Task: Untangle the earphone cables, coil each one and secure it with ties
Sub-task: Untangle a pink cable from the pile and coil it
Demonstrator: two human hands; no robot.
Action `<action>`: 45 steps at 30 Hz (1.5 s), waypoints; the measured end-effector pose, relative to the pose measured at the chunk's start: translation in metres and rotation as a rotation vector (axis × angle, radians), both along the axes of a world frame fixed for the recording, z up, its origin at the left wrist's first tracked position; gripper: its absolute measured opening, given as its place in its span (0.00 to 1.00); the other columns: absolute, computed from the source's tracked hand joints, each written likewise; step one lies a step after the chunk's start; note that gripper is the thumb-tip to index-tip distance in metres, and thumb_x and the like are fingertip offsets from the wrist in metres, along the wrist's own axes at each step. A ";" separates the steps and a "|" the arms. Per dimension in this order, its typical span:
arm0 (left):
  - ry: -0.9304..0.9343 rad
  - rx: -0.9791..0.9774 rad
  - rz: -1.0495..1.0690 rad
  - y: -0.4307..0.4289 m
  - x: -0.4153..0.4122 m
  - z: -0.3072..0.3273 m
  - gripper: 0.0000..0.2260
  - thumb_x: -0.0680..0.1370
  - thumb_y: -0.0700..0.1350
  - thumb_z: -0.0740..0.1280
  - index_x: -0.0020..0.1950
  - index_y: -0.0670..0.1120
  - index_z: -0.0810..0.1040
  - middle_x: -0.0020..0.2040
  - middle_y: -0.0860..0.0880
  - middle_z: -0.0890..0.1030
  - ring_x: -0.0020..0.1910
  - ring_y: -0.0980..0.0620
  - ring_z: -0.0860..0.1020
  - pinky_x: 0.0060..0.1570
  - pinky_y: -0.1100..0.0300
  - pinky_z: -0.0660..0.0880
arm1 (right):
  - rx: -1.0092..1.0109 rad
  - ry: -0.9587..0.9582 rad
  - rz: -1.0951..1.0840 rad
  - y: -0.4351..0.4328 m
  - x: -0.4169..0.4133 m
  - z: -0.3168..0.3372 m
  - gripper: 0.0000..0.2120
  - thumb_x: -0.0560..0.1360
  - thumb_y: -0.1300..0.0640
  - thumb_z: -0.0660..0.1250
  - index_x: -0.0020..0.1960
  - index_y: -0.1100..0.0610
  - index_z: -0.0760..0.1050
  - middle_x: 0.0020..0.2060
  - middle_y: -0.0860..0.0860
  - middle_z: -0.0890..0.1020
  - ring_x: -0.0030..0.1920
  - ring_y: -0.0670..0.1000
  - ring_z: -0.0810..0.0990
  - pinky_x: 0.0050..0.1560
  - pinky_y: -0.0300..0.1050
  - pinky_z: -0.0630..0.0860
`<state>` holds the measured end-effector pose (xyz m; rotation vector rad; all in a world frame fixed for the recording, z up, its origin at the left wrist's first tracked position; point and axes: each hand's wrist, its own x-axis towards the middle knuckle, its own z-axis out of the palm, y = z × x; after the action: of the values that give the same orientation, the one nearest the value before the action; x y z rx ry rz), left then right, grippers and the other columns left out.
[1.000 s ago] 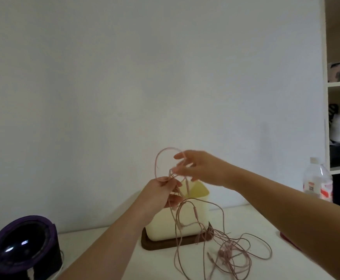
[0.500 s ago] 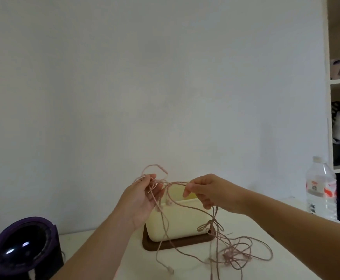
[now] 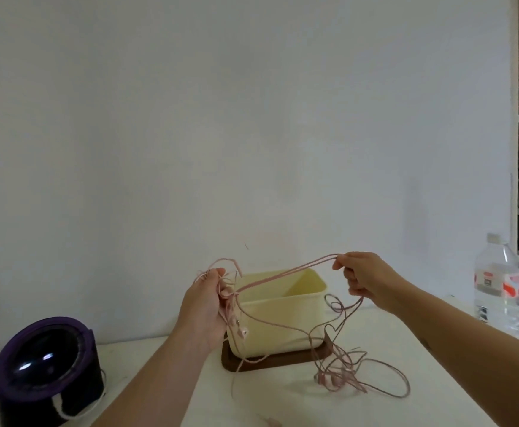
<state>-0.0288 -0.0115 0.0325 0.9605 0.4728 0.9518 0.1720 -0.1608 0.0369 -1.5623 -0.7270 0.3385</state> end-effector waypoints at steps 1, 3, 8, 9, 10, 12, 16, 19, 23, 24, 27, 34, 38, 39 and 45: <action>-0.008 0.011 0.007 0.001 -0.001 0.000 0.08 0.81 0.39 0.56 0.45 0.43 0.72 0.30 0.50 0.66 0.27 0.56 0.64 0.32 0.61 0.62 | -0.007 -0.011 -0.032 0.000 0.004 -0.003 0.13 0.81 0.59 0.57 0.41 0.61 0.75 0.22 0.47 0.63 0.21 0.46 0.59 0.24 0.37 0.61; 0.009 0.057 0.024 0.002 -0.003 -0.002 0.08 0.82 0.40 0.56 0.46 0.43 0.72 0.29 0.50 0.65 0.27 0.56 0.63 0.31 0.59 0.60 | -0.034 -0.041 -0.120 0.001 0.011 -0.009 0.14 0.81 0.60 0.56 0.40 0.61 0.75 0.25 0.49 0.65 0.23 0.47 0.60 0.25 0.38 0.60; 0.031 0.139 0.021 0.005 -0.010 -0.004 0.09 0.83 0.43 0.55 0.47 0.44 0.73 0.30 0.50 0.68 0.27 0.54 0.67 0.23 0.61 0.66 | -0.398 -0.302 -0.162 0.002 0.016 -0.030 0.13 0.79 0.60 0.57 0.40 0.59 0.76 0.29 0.51 0.72 0.27 0.49 0.69 0.28 0.39 0.67; 0.023 0.140 0.005 0.005 -0.011 -0.003 0.09 0.83 0.43 0.55 0.47 0.44 0.73 0.31 0.49 0.70 0.28 0.54 0.68 0.27 0.60 0.68 | -0.484 -0.289 -0.084 0.003 0.013 -0.033 0.11 0.79 0.60 0.58 0.45 0.60 0.78 0.31 0.51 0.75 0.29 0.48 0.72 0.29 0.38 0.69; 0.013 0.139 -0.014 0.004 -0.012 -0.003 0.09 0.83 0.43 0.55 0.47 0.43 0.73 0.32 0.48 0.70 0.30 0.53 0.69 0.31 0.60 0.69 | -0.582 -0.312 -0.008 0.003 0.008 -0.035 0.10 0.78 0.60 0.60 0.52 0.61 0.78 0.35 0.51 0.78 0.33 0.49 0.76 0.32 0.37 0.72; -0.006 0.133 -0.056 0.001 -0.013 -0.001 0.10 0.82 0.43 0.56 0.46 0.43 0.73 0.34 0.48 0.71 0.32 0.53 0.70 0.35 0.60 0.70 | -0.699 -0.507 0.086 0.004 -0.003 -0.036 0.14 0.77 0.56 0.64 0.61 0.59 0.75 0.51 0.51 0.80 0.48 0.48 0.78 0.49 0.38 0.75; 0.026 0.177 -0.110 -0.011 -0.011 0.001 0.10 0.82 0.44 0.57 0.46 0.42 0.75 0.33 0.48 0.74 0.33 0.53 0.73 0.38 0.59 0.73 | -0.316 -0.536 0.262 0.011 -0.046 -0.015 0.16 0.75 0.55 0.68 0.62 0.54 0.75 0.57 0.48 0.79 0.54 0.43 0.77 0.57 0.35 0.73; 0.018 0.220 -0.166 -0.019 -0.008 0.001 0.10 0.82 0.44 0.57 0.48 0.41 0.75 0.32 0.47 0.77 0.32 0.52 0.78 0.40 0.58 0.75 | -0.207 -0.425 0.435 0.019 -0.079 -0.001 0.13 0.75 0.50 0.68 0.58 0.52 0.78 0.53 0.44 0.82 0.53 0.40 0.79 0.54 0.35 0.73; -0.019 0.216 -0.231 -0.025 -0.011 0.003 0.10 0.82 0.44 0.56 0.51 0.40 0.74 0.33 0.46 0.80 0.34 0.51 0.81 0.36 0.59 0.80 | -0.130 -0.378 0.419 0.024 -0.095 -0.001 0.07 0.75 0.52 0.68 0.45 0.56 0.79 0.35 0.46 0.84 0.38 0.42 0.80 0.48 0.42 0.76; -0.024 0.206 -0.239 -0.025 -0.013 0.003 0.10 0.82 0.44 0.56 0.51 0.40 0.74 0.33 0.46 0.81 0.33 0.51 0.81 0.35 0.60 0.80 | -0.116 -0.338 0.429 0.024 -0.096 -0.001 0.08 0.76 0.54 0.68 0.45 0.59 0.79 0.35 0.48 0.84 0.38 0.44 0.80 0.49 0.43 0.77; 0.004 0.220 -0.249 -0.024 -0.016 0.003 0.10 0.82 0.45 0.56 0.51 0.41 0.74 0.36 0.45 0.81 0.33 0.52 0.81 0.33 0.62 0.78 | -0.073 -0.267 0.424 0.022 -0.094 0.000 0.07 0.76 0.56 0.68 0.45 0.60 0.79 0.37 0.52 0.84 0.40 0.47 0.81 0.51 0.45 0.78; 0.049 0.202 -0.261 -0.028 -0.017 0.001 0.11 0.82 0.47 0.56 0.49 0.43 0.75 0.36 0.47 0.77 0.27 0.55 0.72 0.23 0.66 0.65 | 0.010 0.024 0.491 0.020 -0.091 -0.002 0.06 0.75 0.61 0.67 0.39 0.59 0.78 0.37 0.55 0.81 0.40 0.51 0.80 0.44 0.42 0.76; 0.139 0.417 -0.379 -0.026 -0.019 0.000 0.11 0.75 0.49 0.65 0.53 0.44 0.77 0.38 0.50 0.73 0.28 0.57 0.65 0.26 0.66 0.62 | 0.100 0.221 0.481 0.020 -0.093 0.000 0.06 0.76 0.63 0.63 0.43 0.65 0.76 0.35 0.60 0.73 0.31 0.53 0.77 0.32 0.43 0.75; 0.205 0.578 -0.412 -0.025 -0.021 -0.001 0.10 0.73 0.49 0.68 0.52 0.47 0.79 0.37 0.51 0.73 0.29 0.57 0.64 0.28 0.66 0.61 | 0.122 0.245 0.485 0.019 -0.093 0.000 0.08 0.75 0.64 0.63 0.47 0.69 0.76 0.36 0.61 0.72 0.29 0.52 0.77 0.31 0.44 0.74; 0.389 0.921 -0.416 -0.022 -0.026 -0.001 0.11 0.74 0.52 0.69 0.55 0.51 0.81 0.36 0.54 0.77 0.32 0.60 0.68 0.35 0.62 0.61 | 0.097 0.319 0.580 0.013 -0.093 0.000 0.09 0.78 0.64 0.60 0.48 0.69 0.76 0.30 0.58 0.74 0.25 0.50 0.75 0.40 0.45 0.77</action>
<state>-0.0548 -0.0339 0.0311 2.0108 0.1133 0.5754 0.0786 -0.1480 0.0372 -1.1442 -0.9174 0.9424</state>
